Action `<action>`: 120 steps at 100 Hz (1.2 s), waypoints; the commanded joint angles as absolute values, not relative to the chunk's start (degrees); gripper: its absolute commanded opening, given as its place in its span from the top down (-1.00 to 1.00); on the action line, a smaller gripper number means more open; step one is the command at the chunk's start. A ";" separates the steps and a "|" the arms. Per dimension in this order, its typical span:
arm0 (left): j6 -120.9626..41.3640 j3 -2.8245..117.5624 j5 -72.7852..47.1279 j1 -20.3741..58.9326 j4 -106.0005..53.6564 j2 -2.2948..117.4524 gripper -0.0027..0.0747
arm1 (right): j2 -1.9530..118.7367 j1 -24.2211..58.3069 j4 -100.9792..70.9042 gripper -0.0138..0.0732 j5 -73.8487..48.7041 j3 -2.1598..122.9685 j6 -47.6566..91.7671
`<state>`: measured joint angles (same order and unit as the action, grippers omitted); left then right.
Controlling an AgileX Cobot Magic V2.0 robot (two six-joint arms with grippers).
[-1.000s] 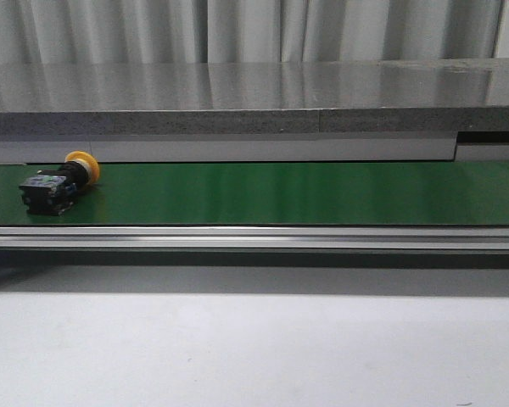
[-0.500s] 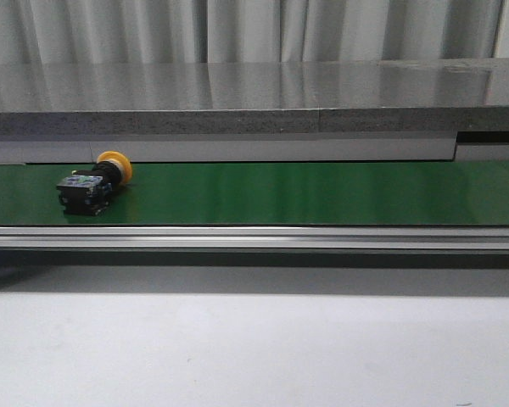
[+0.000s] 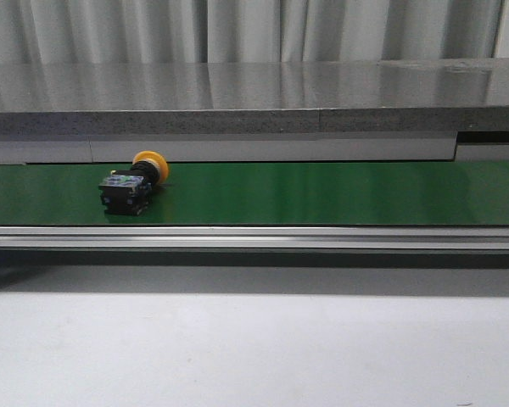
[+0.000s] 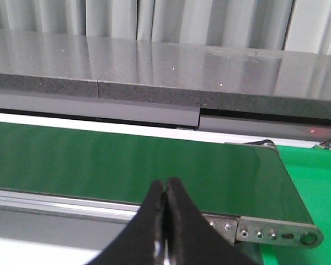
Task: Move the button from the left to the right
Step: 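Wait while the belt carries the button toward the right gripper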
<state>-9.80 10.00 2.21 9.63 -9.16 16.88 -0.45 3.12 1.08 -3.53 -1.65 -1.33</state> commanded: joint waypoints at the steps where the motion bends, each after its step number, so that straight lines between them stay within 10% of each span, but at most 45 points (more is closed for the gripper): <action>1: -9.66 11.48 6.90 9.83 -9.74 17.32 0.92 | -1.42 3.17 1.11 0.96 2.69 -0.97 -1.08; 120: -9.66 11.48 6.90 9.83 -9.74 17.32 0.92 | 55.83 3.17 -2.66 0.96 -35.78 47.81 -1.08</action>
<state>-9.80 10.00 2.21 9.63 -9.29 16.88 54.37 3.12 -2.35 -38.49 45.51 -1.33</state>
